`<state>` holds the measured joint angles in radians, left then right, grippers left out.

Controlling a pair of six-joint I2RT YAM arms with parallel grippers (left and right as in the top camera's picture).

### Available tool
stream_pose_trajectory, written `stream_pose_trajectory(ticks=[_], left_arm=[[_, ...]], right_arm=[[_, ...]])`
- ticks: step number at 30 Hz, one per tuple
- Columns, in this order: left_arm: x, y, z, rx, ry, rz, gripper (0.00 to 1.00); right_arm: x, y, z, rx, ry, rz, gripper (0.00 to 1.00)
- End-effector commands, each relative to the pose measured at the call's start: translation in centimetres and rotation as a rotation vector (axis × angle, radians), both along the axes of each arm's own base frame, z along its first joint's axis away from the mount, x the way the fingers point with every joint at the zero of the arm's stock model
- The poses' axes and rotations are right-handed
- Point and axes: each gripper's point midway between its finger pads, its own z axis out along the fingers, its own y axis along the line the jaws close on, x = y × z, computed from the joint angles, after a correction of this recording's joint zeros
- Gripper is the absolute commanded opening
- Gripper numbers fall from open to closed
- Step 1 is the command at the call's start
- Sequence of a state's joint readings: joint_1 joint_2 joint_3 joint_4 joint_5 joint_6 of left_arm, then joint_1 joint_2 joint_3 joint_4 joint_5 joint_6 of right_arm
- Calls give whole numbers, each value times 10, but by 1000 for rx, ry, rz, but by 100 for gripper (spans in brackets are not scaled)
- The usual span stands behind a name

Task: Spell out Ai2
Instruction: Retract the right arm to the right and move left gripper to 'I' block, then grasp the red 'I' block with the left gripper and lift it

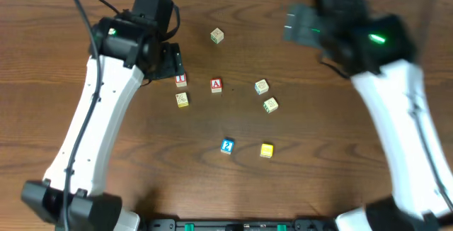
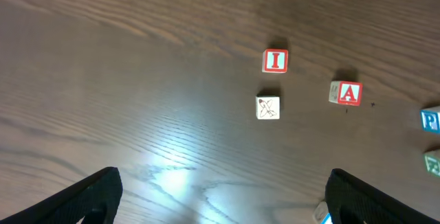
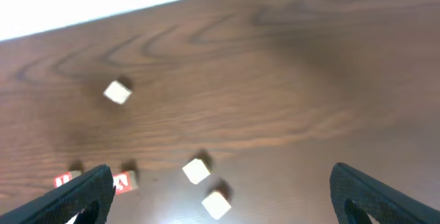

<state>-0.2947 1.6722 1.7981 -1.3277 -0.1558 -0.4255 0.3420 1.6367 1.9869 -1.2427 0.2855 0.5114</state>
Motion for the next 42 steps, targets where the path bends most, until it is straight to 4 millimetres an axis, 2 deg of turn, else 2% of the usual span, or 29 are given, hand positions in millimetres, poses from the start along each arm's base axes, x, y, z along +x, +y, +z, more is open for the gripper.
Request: stream_pose_trajectory(ticks=[1,3,6,13,18,24,28,34,42], left_arm=[[2,-8,-29,-36,86,66,95],[6,-14,-40,-51,114,64,95],[24,-31,-60,-97,131,-8,95],[57,-37,-100,-75,126,-30,95],[74,-43,-133,-72,147,-41,95],[74,-45,-170,-58,225,-51,95],[74,-45,-183,-56,247,-50,96],[75,-51,-198,-101,245,-53,95],[66,-43,-225,-94,252,-21,96]], right_arm=[[-22,-22,13,-19,3,-31,99],[-36,-31,12,-31,36,-43,99],[-51,-40,6,-49,92,-54,99],[-64,-46,0,-64,142,-82,99],[-71,-53,14,-62,90,-107,99],[-96,-69,29,-105,64,-125,99],[-108,-74,37,-109,45,-132,99],[-117,-81,41,-127,37,-147,99],[-122,-82,38,-134,62,-148,99]])
